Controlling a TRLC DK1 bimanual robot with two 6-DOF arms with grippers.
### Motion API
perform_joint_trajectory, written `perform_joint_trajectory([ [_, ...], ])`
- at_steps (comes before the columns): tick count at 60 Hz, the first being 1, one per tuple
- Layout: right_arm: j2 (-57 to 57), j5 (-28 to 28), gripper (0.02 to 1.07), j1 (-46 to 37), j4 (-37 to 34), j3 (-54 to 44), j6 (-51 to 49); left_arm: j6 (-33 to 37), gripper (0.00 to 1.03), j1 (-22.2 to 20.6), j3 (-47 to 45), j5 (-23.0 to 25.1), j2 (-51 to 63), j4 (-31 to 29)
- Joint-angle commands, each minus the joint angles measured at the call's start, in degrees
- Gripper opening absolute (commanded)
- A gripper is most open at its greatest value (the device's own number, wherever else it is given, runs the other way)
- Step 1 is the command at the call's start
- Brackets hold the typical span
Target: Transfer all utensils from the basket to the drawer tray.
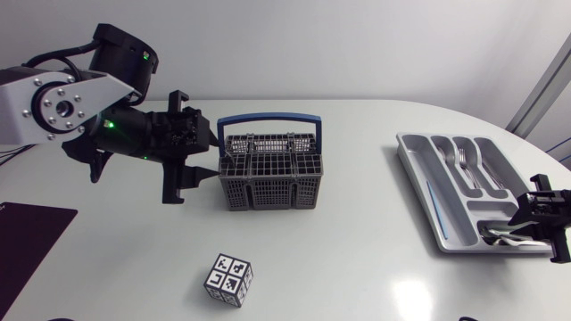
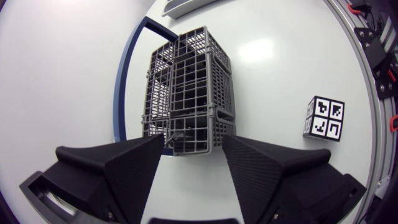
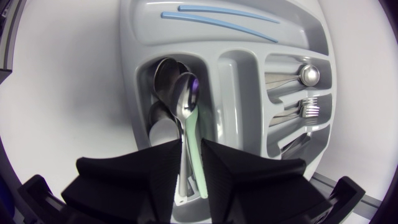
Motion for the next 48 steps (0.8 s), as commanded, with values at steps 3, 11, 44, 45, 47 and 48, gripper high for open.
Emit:
perform_joint_trajectory([
  [3,-2.53,-0.67,0.58,-0.75,0.03,-0.89,-1.69,5.77,0.65,-0.19,-2.03,-0.23,-0.85,1.38],
  [11,-6.66,-3.83,0.63,-0.31,-1.55,-1.42,1.30,9.64,0.65,0.60,-2.21,-0.59,-0.15,3.49],
  [44,-18.17,-8.93,1.02,18.58,-5.59,-6.69,24.94,24.50,0.42,0.87,-1.33,-4.54,9.43,11.66],
  [45,-18.35,-9.02,1.02,19.02,-5.59,-6.87,25.47,24.85,0.42,0.96,-1.24,-4.80,9.70,12.01],
  [47,-18.87,-9.02,1.02,20.16,-5.33,-7.31,26.35,25.64,0.42,0.96,-1.06,-5.24,10.40,12.54],
  [48,-18.96,-9.02,1.02,20.60,-5.24,-7.57,26.79,25.99,0.41,0.96,-0.89,-5.42,10.93,12.89],
])
